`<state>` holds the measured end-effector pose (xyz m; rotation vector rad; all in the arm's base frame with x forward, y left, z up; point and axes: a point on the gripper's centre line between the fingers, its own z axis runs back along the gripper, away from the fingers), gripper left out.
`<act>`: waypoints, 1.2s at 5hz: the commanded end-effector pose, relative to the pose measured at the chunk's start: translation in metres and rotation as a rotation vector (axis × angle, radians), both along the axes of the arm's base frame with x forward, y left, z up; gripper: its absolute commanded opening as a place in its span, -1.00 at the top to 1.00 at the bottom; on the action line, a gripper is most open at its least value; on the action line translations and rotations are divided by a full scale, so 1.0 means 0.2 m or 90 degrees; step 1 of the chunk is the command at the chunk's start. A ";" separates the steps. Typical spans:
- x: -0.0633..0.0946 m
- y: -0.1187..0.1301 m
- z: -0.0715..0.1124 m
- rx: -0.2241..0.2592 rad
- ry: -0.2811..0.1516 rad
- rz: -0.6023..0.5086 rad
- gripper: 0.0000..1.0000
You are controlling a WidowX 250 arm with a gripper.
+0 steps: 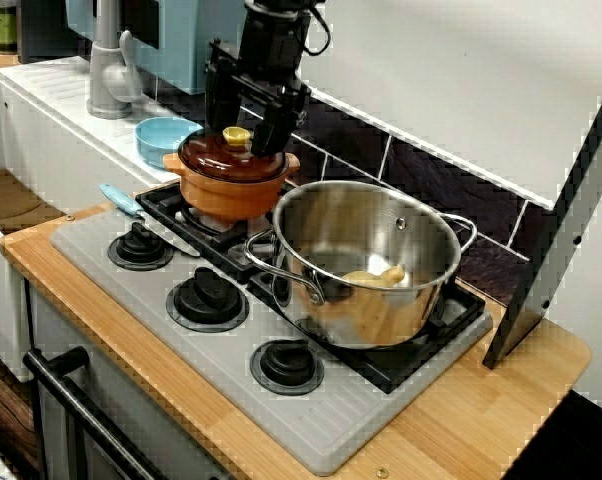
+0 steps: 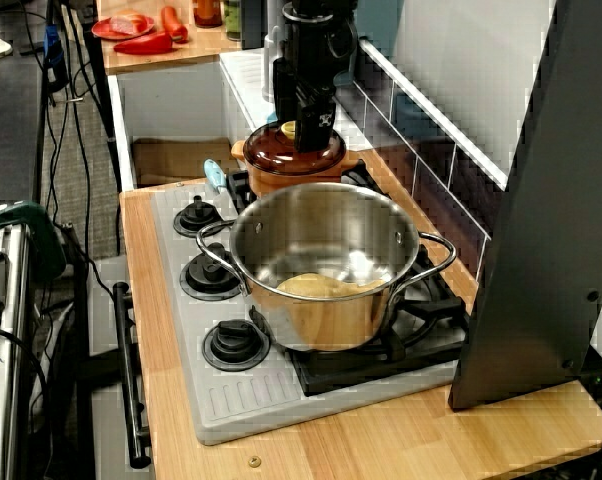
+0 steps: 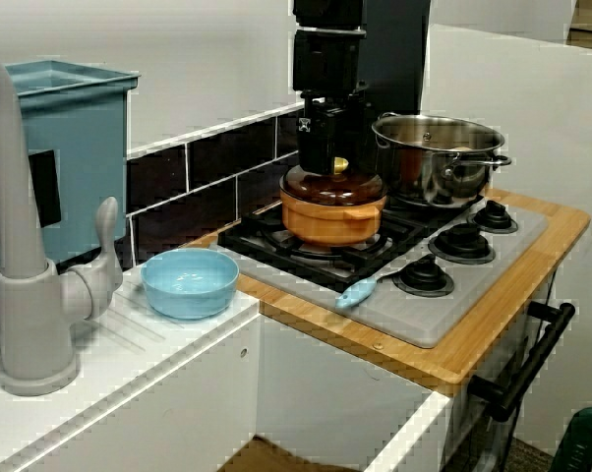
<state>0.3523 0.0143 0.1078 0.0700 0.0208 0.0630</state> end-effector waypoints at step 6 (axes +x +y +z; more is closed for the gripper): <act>-0.01 0.02 0.15 -0.025 -0.033 0.000 1.00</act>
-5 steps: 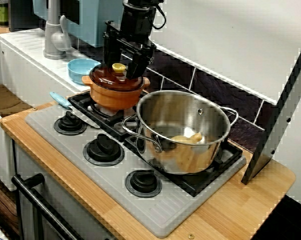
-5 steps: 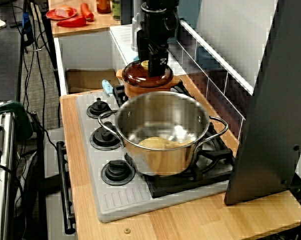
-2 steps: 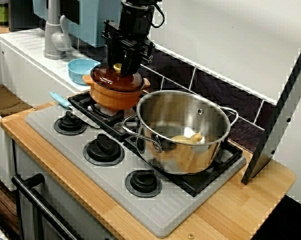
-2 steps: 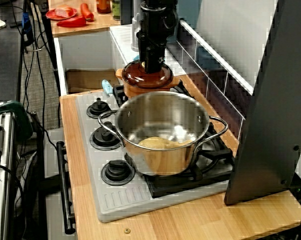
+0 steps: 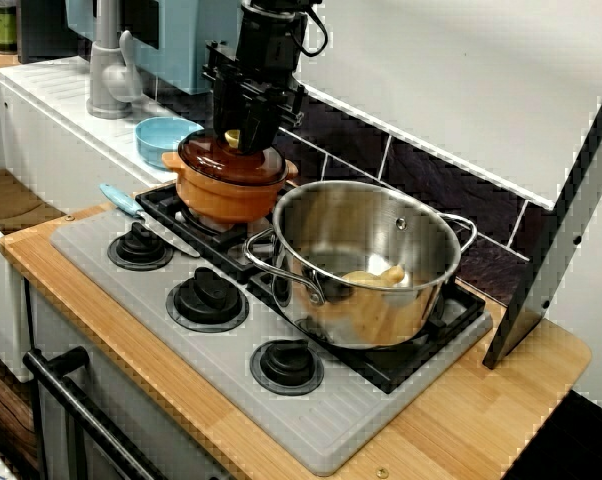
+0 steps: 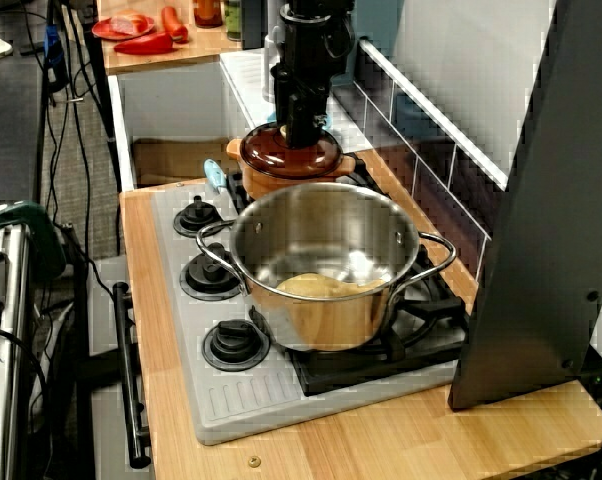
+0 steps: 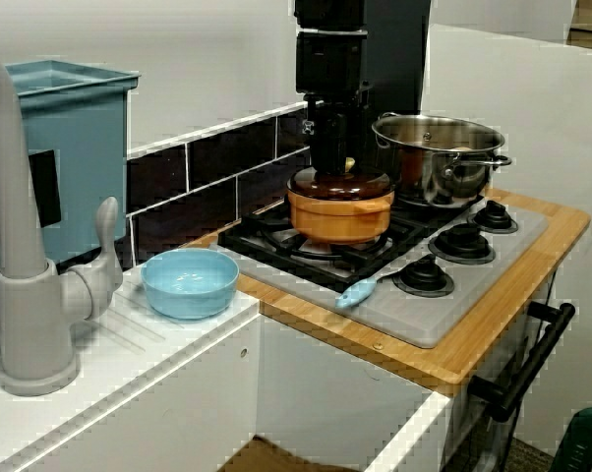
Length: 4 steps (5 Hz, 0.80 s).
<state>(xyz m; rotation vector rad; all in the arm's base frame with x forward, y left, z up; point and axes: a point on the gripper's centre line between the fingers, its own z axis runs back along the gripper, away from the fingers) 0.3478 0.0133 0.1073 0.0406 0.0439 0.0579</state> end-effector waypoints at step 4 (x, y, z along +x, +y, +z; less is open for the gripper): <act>0.00 0.04 0.26 -0.031 -0.059 0.010 1.00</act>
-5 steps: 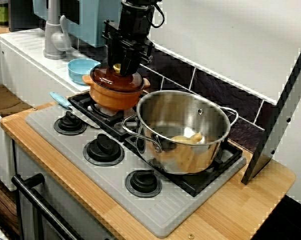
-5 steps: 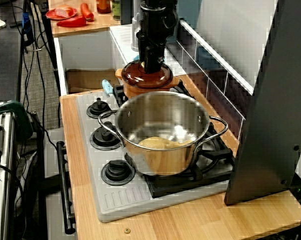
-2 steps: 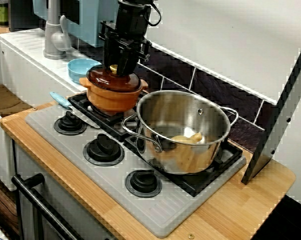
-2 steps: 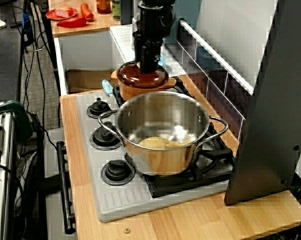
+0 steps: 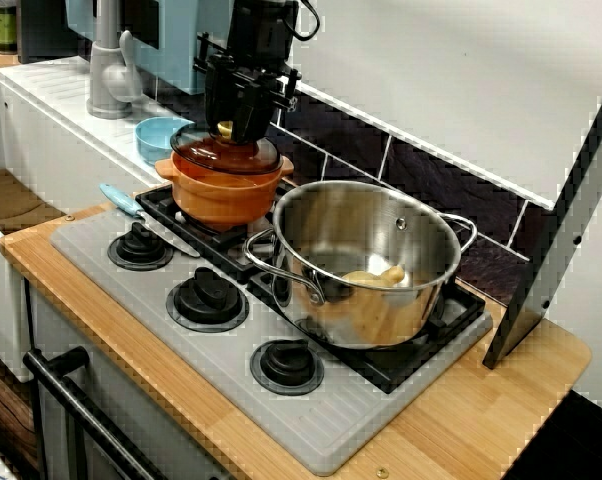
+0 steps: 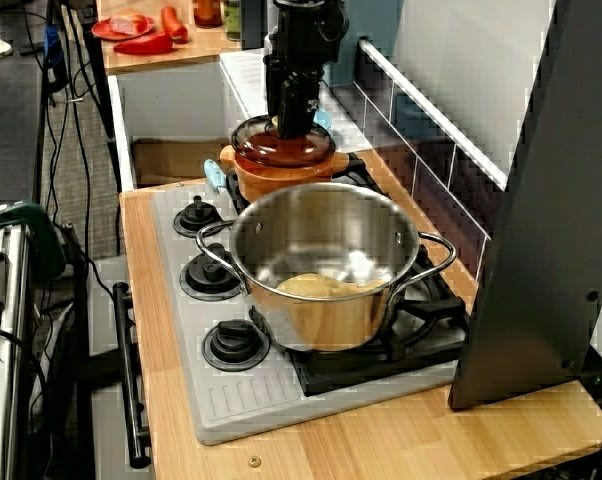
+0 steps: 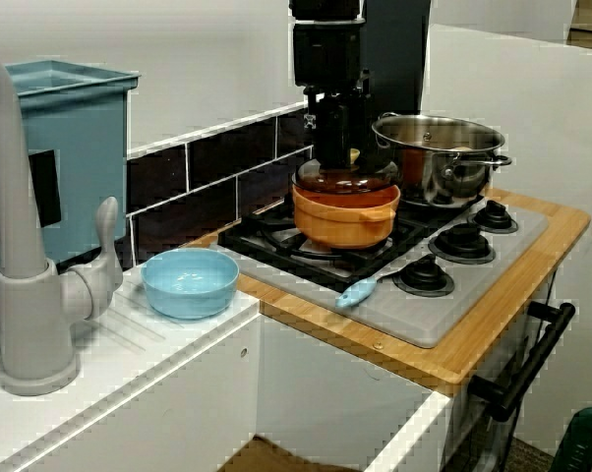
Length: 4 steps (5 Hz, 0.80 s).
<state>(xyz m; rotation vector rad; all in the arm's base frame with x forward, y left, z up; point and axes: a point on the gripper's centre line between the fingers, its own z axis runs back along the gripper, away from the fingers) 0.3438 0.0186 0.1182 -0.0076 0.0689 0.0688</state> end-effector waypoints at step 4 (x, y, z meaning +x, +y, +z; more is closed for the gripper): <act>0.00 0.01 0.30 -0.016 -0.090 0.006 1.00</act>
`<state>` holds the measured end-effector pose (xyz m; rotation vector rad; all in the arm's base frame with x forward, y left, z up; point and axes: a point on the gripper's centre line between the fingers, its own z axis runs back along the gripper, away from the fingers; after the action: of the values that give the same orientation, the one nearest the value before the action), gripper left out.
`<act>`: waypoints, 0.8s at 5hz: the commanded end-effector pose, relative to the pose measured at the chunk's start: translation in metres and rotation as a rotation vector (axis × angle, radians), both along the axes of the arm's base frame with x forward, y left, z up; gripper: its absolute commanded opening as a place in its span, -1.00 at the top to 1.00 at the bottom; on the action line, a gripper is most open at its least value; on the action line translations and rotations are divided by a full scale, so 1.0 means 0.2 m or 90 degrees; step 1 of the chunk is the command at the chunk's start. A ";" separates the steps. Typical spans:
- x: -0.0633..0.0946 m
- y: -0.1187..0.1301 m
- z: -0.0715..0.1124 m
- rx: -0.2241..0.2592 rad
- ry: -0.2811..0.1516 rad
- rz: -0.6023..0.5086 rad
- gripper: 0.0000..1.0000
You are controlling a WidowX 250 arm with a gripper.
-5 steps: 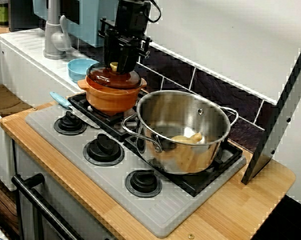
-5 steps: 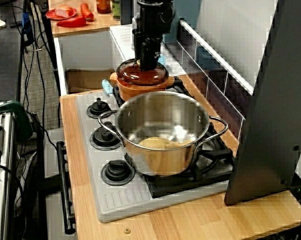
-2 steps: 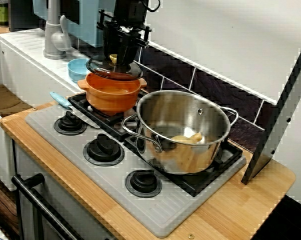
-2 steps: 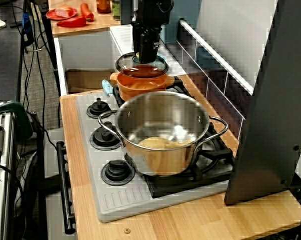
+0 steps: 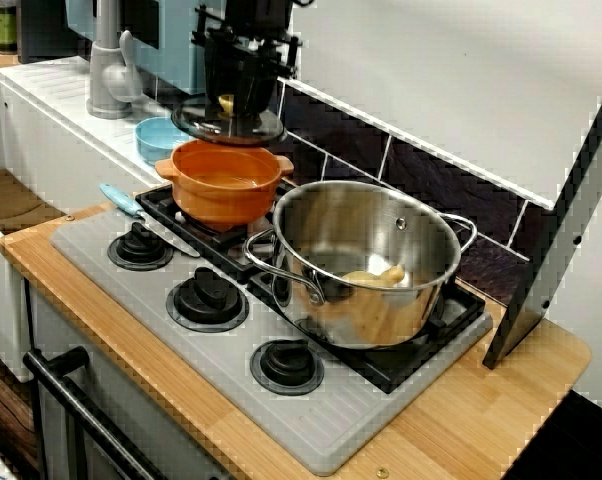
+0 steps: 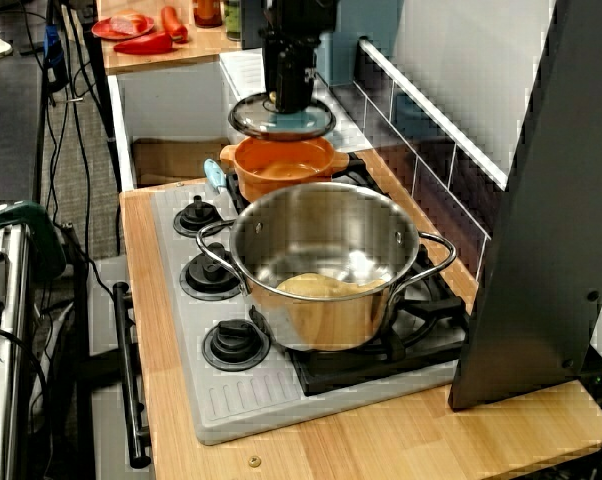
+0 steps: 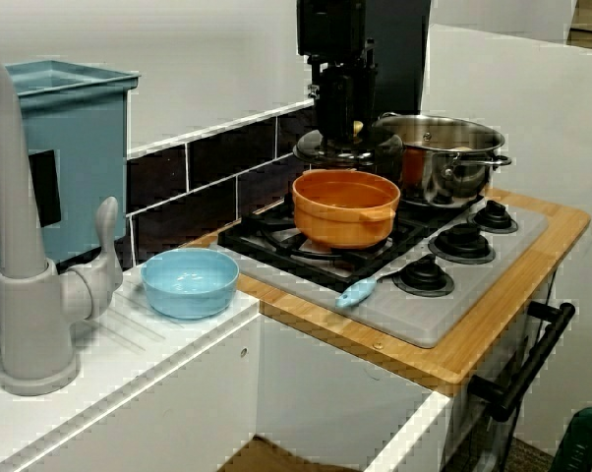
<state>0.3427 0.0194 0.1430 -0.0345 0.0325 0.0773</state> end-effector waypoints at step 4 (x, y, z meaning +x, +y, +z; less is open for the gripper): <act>-0.05 -0.01 0.29 -0.017 -0.086 -0.006 1.00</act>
<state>0.3329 0.0131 0.1745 -0.0712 -0.0170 0.0644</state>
